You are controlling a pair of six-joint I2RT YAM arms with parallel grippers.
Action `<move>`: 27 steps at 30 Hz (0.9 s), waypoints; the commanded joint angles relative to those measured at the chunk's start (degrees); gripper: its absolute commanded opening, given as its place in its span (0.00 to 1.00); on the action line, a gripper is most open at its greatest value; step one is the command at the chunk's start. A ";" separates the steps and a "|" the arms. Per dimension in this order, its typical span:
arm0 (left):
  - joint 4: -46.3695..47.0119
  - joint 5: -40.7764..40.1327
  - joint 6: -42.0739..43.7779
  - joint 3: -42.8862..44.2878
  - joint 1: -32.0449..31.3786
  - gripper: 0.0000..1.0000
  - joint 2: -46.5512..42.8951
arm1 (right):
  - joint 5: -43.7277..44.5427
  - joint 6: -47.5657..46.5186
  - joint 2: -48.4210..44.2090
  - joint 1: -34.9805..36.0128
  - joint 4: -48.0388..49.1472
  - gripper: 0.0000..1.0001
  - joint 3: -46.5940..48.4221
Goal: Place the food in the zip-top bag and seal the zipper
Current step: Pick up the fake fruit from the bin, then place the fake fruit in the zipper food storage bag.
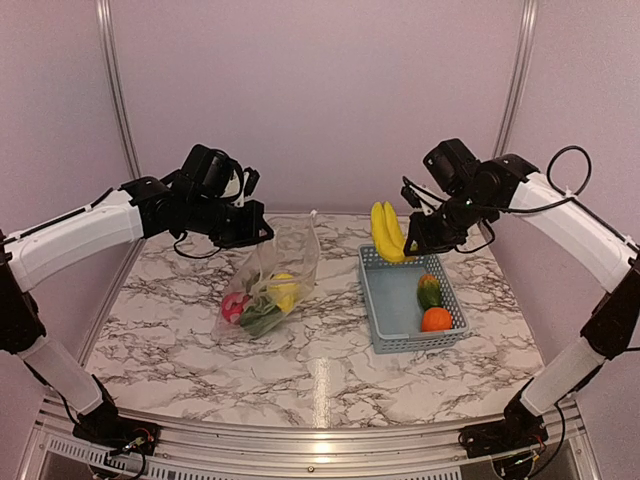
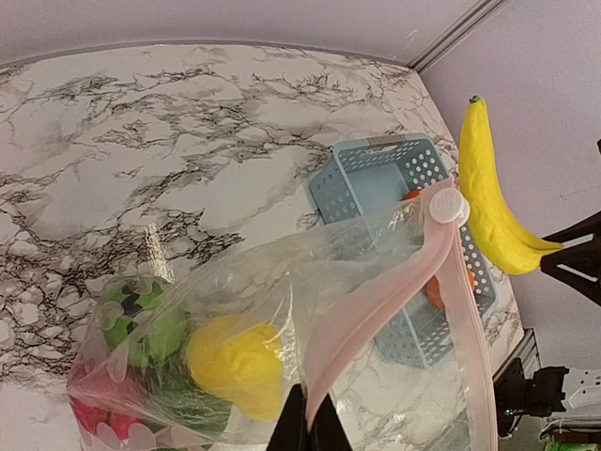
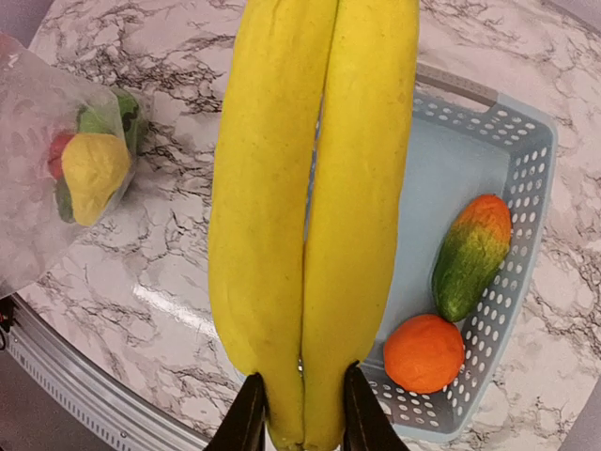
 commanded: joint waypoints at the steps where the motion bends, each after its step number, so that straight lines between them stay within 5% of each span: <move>1: -2.28 0.78 1.48 3.05 0.29 0.00 2.20 | -9.75 -0.10 -3.18 0.72 3.43 0.20 5.95; 13: -2.29 0.46 2.44 6.45 0.29 0.00 6.43 | -26.52 7.56 -5.48 4.68 14.89 0.20 7.46; 27: 3.12 -0.48 0.85 8.61 0.29 0.00 7.22 | -39.66 10.50 -2.59 6.71 15.65 0.21 5.54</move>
